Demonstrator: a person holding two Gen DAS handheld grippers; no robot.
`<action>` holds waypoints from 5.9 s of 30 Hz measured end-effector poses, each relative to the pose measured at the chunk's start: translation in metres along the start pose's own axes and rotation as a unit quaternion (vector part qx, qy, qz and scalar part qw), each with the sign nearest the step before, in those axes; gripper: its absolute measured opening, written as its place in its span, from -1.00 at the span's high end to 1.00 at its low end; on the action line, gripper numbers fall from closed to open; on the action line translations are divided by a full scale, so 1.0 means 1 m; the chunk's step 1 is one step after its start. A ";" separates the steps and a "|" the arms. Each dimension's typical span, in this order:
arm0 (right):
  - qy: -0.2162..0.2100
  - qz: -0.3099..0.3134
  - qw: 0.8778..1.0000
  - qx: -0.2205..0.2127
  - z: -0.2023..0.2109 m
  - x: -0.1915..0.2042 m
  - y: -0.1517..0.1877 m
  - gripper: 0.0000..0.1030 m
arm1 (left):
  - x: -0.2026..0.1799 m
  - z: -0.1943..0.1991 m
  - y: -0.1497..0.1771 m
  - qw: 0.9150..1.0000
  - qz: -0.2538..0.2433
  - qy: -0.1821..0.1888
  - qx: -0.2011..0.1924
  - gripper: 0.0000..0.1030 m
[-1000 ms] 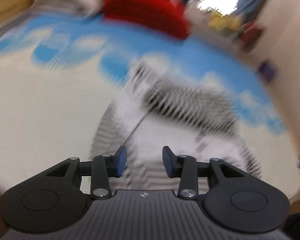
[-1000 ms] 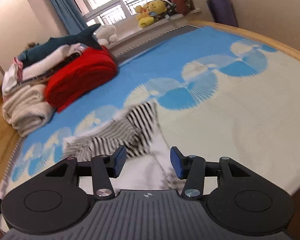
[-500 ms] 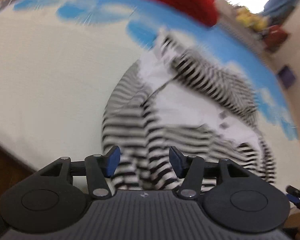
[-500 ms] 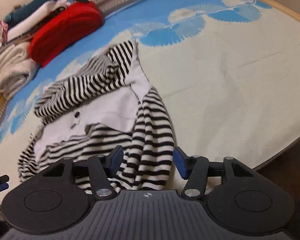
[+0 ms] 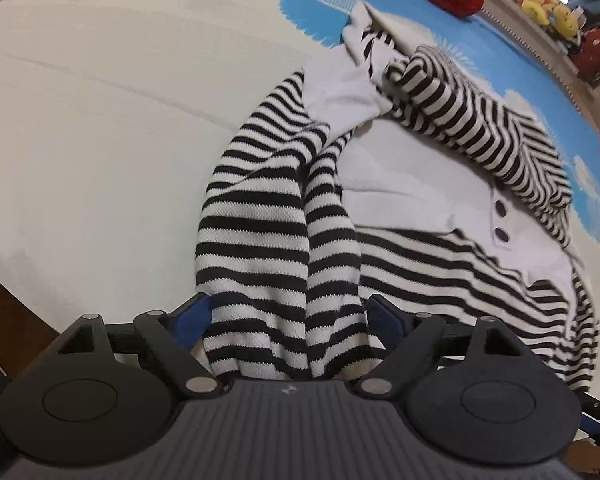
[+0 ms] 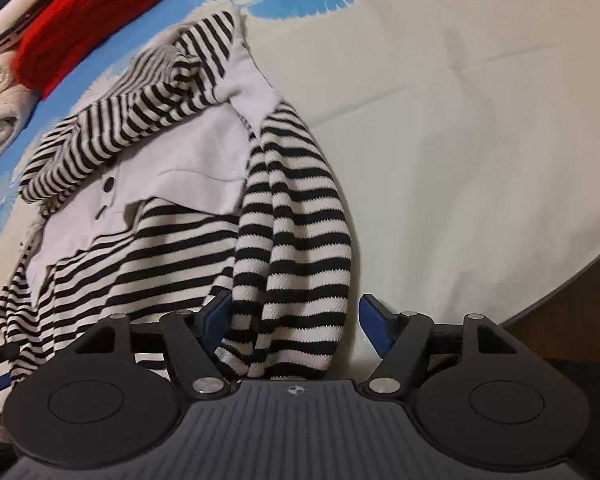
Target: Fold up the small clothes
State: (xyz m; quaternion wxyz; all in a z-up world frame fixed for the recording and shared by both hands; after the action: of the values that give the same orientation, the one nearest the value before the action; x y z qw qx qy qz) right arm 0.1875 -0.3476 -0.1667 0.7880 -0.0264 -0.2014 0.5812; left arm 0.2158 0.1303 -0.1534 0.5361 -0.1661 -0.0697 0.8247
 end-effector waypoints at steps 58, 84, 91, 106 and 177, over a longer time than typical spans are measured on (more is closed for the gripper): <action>-0.063 -0.005 0.995 -0.080 0.058 -0.017 0.000 0.85 | 0.006 0.063 0.019 0.994 -0.040 0.088 -0.043 0.83; -0.135 0.000 0.988 -0.079 0.121 0.014 -0.098 0.86 | -0.016 0.089 -0.074 0.984 -0.035 0.175 0.006 0.83; -0.105 -0.074 0.989 -0.066 0.032 0.025 -0.186 0.54 | 0.003 -0.013 -0.157 0.973 0.114 0.195 0.045 0.42; 0.013 0.280 0.954 -0.107 0.021 0.068 -0.140 -0.01 | -0.025 0.009 -0.127 0.974 -0.189 0.127 -0.015 -0.34; -0.012 0.064 0.998 0.025 0.021 -0.007 -0.094 0.18 | 0.046 -0.017 -0.086 0.991 -0.013 0.086 0.101 0.20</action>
State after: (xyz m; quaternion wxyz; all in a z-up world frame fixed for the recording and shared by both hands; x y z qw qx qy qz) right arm 0.2633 -0.3888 -0.1234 0.7472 -0.0130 -0.1943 0.6355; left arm 0.2793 0.2069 -0.1534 0.5646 -0.1807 0.0587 0.8032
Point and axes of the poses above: each gripper's, at about its wrist camera, not at the fingertips, and z roughly against the way its jaws point, x to its left, y to its underside, the point moved 5 cm from there along -z, roughly the way its jaws point, and after that the axes turned 6 degrees about x, right-handed, at the moved point
